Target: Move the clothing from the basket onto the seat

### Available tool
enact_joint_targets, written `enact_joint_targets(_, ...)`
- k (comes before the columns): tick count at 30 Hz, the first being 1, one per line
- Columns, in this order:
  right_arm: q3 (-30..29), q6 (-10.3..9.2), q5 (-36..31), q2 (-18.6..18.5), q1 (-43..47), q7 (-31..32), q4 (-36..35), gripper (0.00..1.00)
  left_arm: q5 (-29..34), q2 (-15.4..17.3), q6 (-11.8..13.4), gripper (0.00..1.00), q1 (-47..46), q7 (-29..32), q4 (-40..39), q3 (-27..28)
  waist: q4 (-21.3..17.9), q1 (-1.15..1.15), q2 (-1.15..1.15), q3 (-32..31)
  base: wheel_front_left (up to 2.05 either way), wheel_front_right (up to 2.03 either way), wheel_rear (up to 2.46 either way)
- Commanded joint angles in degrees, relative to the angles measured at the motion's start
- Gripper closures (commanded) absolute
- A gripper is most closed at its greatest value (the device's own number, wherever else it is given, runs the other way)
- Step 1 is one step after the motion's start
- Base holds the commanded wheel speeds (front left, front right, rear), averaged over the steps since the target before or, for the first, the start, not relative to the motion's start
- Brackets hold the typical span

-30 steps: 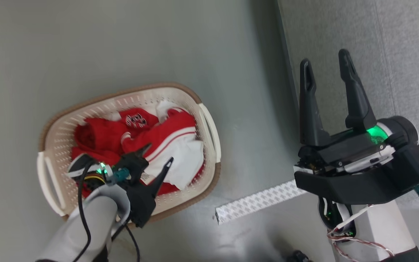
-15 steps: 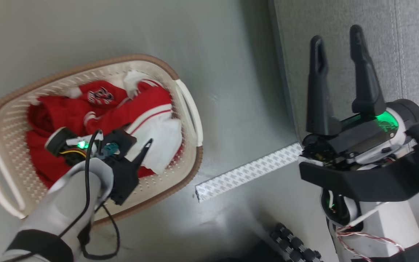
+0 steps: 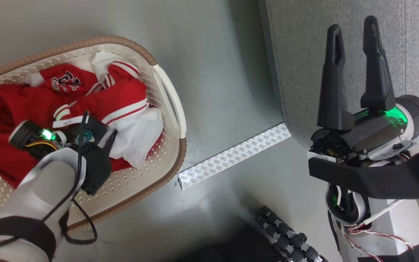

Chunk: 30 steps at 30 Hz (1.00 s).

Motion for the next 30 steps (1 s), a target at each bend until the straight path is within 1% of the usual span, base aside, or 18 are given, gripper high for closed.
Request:
enact_joint_targets(1, -0.16, 0.04, 0.25, 0.19, 0.48, -0.11, -0.23, 0.0, -0.04, 0.45, 0.27, 0.0, -0.61, -0.01, 0.7, -0.29, -0.3, -0.01, -0.01, 0.42, 0.0, 0.0, 0.0)
enact_joint_targets(5, -0.36, 0.04, 0.36, 0.18, 0.8, -0.11, -0.19, 0.0, 0.01, 0.21, -0.12, 0.0, -0.98, 0.01, 1.43, -0.95, -0.32, -0.01, -0.01, 0.44, 0.0, 0.0, 0.0)
enact_joint_targets(6, -0.43, 0.04, 0.47, 0.18, 0.77, -0.11, -0.14, 0.0, 0.09, 0.15, -0.3, 0.54, -1.33, -0.01, 1.5, -1.14, -0.34, -0.01, -0.01, 0.42, 0.0, 0.0, 0.0)
enact_joint_targets(7, -0.48, 0.04, 0.49, 0.18, 0.69, -0.11, -0.09, 0.0, -0.14, 0.02, -0.36, 1.0, -1.59, -0.04, 1.57, -1.09, -0.33, -0.01, -0.01, 0.37, 0.0, 0.0, 0.0)
enact_joint_targets(15, -0.37, 0.04, 0.6, 0.17, -1.34, -0.11, 0.34, 0.0, -0.98, 0.11, -0.41, 1.0, -2.02, -0.21, 1.01, -1.4, -0.08, -0.01, -0.01, -0.74, 0.0, 0.0, 0.0)
enact_joint_targets(18, -0.45, 0.04, -0.27, 0.17, -0.97, -0.11, 0.53, 0.0, -1.47, 0.39, -0.42, 1.0, -0.55, -0.24, -1.78, -0.77, 0.86, -0.01, -0.01, -2.22, 0.0, 0.0, 0.0)
enact_joint_targets(27, -1.49, 0.04, -3.61, 0.15, 0.51, -0.11, 1.85, 0.0, -4.78, 1.74, 1.32, 1.0, 6.23, -0.26, -12.27, 3.16, 4.35, -0.01, -0.01, -9.29, 0.0, 0.0, 0.0)
enact_joint_targets(30, -1.69, 0.04, -4.56, 0.14, 1.26, -0.11, 2.3, 0.0, -4.81, 2.15, 1.74, 1.0, 7.99, -0.26, -14.67, 4.11, 5.28, -0.01, -0.01, -11.08, 0.0, 0.0, 0.0)
